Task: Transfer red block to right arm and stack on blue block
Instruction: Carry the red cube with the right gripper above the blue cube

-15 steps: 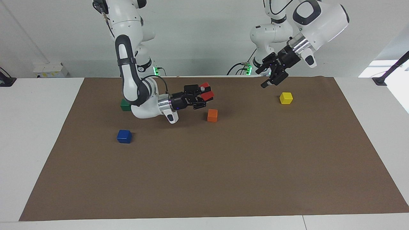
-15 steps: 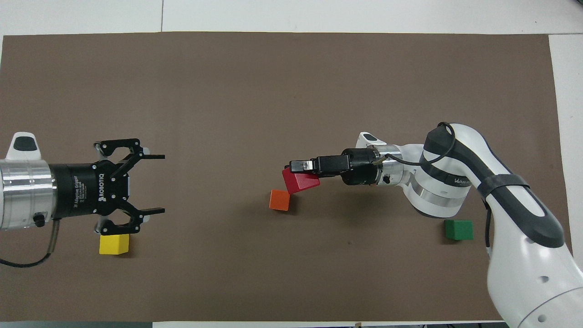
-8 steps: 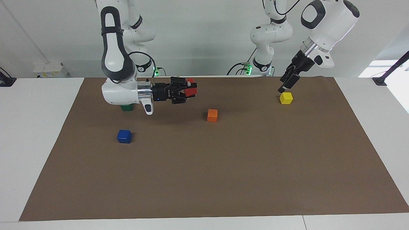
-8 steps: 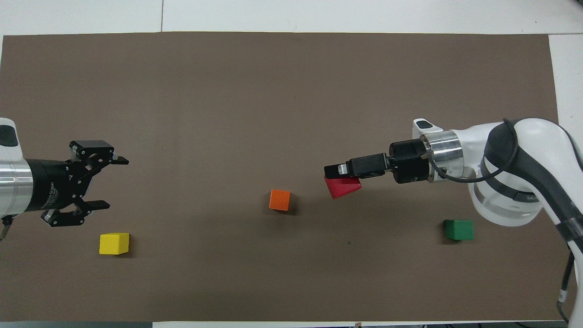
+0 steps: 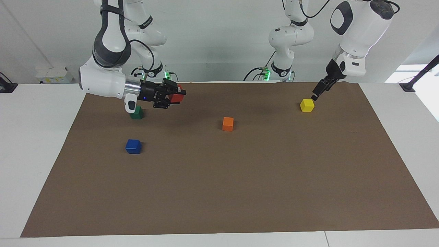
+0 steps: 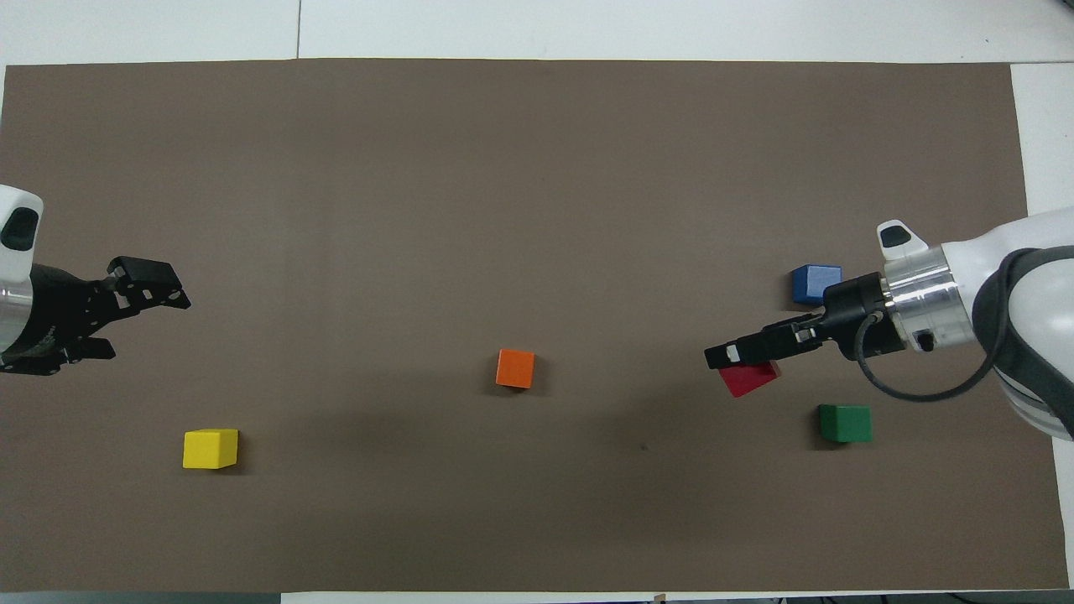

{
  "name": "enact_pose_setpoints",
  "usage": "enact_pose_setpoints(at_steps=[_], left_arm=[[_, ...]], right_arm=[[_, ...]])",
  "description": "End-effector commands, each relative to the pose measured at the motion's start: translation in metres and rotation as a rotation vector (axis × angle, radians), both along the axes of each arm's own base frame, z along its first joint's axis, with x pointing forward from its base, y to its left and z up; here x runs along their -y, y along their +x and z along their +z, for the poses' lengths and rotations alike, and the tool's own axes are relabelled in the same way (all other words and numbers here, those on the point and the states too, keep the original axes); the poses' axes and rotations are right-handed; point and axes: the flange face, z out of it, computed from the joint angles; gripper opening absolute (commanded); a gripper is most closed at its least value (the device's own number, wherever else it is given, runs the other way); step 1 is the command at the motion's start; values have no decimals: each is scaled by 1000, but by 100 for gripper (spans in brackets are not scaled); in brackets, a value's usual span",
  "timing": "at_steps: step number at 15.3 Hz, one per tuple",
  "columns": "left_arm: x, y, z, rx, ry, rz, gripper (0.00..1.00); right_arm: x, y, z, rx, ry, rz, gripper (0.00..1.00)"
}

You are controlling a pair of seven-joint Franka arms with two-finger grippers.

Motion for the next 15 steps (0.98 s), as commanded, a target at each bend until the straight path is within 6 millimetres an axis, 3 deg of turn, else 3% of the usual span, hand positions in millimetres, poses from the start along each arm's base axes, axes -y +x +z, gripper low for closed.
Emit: enact_pose_setpoints(at_steps=[1, 3, 5, 8, 11, 15], left_arm=[[-13, 33, 2, -49, 46, -75, 100], [-15, 57, 6, -86, 76, -107, 100], [-9, 70, 8, -110, 100, -220, 100], [-5, 58, 0, -160, 109, -239, 100], [7, 59, 4, -145, 110, -258, 100], [10, 50, 7, -160, 91, -263, 100]], right_arm=[[29, -12, 19, 43, -167, -1, 0], [53, -15, 25, 92, -309, 15, 0], [65, -13, 27, 131, -417, 38, 0], [79, -1, 31, 232, -634, 41, 0], [85, 7, 31, 276, -758, -24, 0], [89, 24, -5, 277, -832, -126, 0]])
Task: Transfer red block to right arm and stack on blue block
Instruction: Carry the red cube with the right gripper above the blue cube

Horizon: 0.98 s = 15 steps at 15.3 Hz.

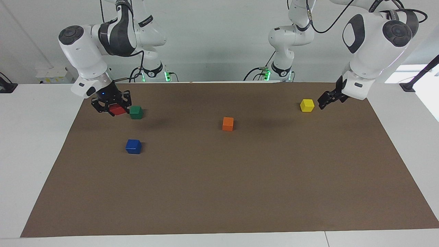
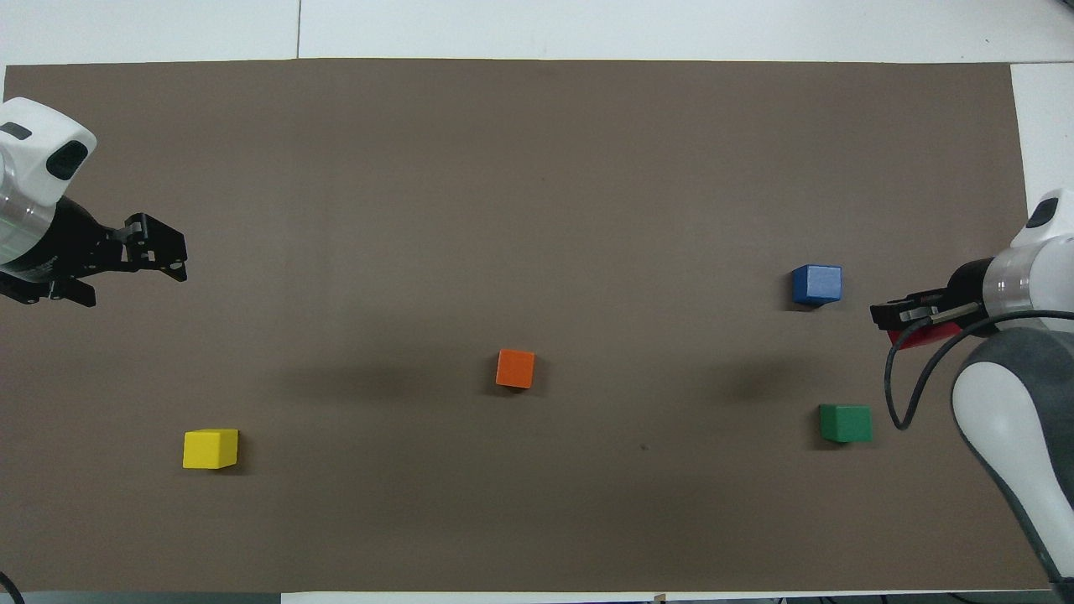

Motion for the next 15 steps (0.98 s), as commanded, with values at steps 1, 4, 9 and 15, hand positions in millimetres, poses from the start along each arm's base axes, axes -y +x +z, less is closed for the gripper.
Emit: enact_pose_setpoints(at_steps=[1, 4, 9, 15], left_arm=[[-2, -12, 9, -18, 15, -16, 100], [2, -28, 6, -32, 13, -66, 100], [-1, -10, 17, 12, -16, -117, 100], [-6, -6, 18, 64, -33, -261, 100]], right_arm=[[0, 14, -34, 20, -39, -53, 0], [-9, 24, -53, 40, -126, -134, 0], [-34, 37, -74, 112, -213, -187, 0], [-10, 57, -95, 200, -176, -110, 0]])
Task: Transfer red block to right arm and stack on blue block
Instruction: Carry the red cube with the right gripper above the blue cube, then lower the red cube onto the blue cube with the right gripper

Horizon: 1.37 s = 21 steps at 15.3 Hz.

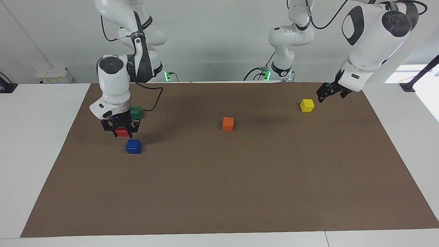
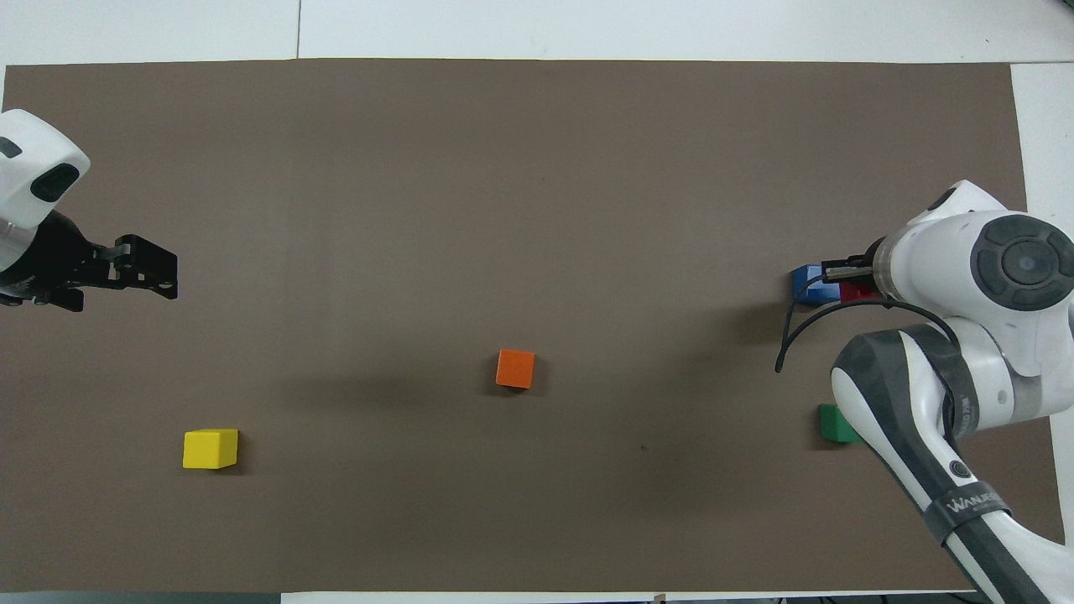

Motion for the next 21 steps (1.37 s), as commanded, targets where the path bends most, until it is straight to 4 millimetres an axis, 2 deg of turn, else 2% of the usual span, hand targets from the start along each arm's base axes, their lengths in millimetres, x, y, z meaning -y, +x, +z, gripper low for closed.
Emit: enact_pose_setpoints(at_steps=[1, 8, 11, 15, 17, 21], left_arm=[[-1, 7, 2, 62, -7, -37, 100], [2, 16, -10, 99, -8, -46, 100], [4, 17, -7, 116, -9, -48, 100], [2, 20, -12, 121, -15, -40, 100], [8, 19, -11, 118, -16, -47, 100], [9, 20, -10, 128, -16, -46, 100]], right_arm=[[1, 4, -10, 7, 10, 16, 0], [-8, 10, -29, 17, 50, 12, 0], [-10, 11, -35, 16, 54, 11, 0], [-30, 6, -40, 12, 71, 4, 0], [-30, 4, -47, 3, 78, -7, 0], [-22, 3, -58, 9, 76, 26, 0]])
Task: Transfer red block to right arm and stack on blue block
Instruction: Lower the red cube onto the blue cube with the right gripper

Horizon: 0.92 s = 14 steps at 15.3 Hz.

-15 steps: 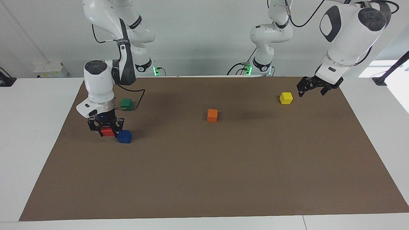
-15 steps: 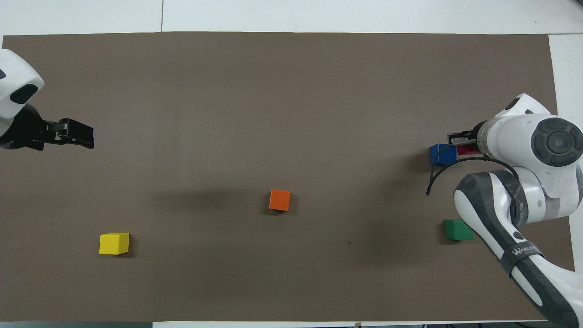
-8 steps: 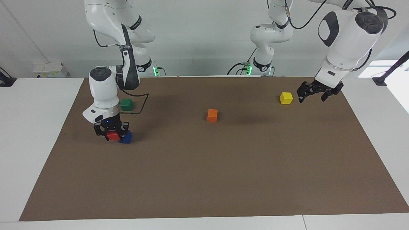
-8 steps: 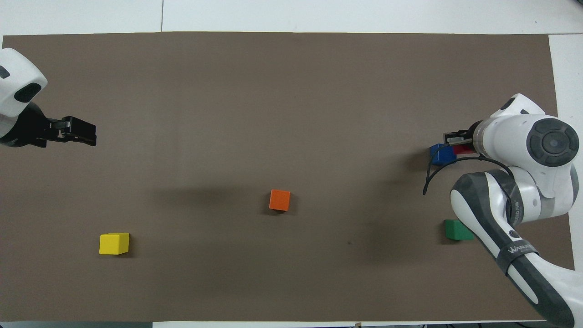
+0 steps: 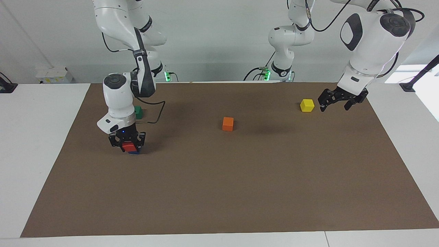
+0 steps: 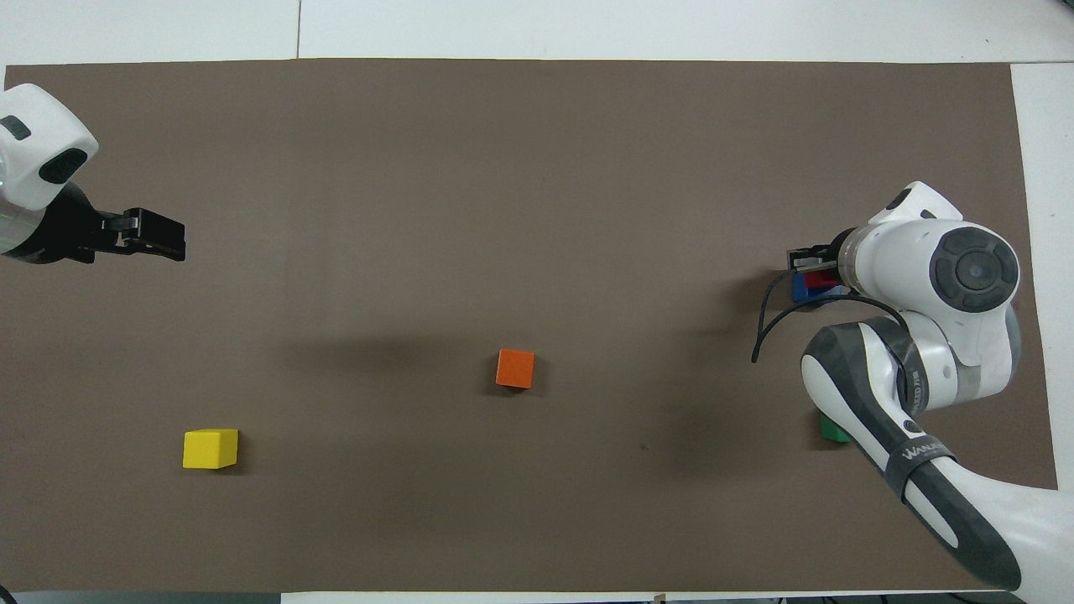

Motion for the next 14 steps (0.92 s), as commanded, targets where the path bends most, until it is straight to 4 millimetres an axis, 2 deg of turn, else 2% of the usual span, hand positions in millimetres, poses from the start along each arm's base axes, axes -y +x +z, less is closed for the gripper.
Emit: enact_pose_setpoints(at_steps=[1, 8, 9, 10, 11, 14], left_arm=[[1, 0, 0, 17, -3, -9, 100], [5, -7, 8, -13, -1, -16, 100], [6, -6, 11, -2, -2, -16, 100], [6, -8, 11, 1, -1, -18, 100], [5, -10, 15, 6, -1, -18, 100], [5, -9, 16, 10, -1, -16, 100]], right_arm=[[8, -3, -6, 0, 12, -1, 0], [11, -6, -10, -15, 41, -52, 0], [12, -7, -9, -15, 42, -55, 32], [11, -7, -9, -16, 43, -57, 83], [12, -7, -10, -21, 42, -57, 100], [11, -7, -9, -25, 41, -57, 100]])
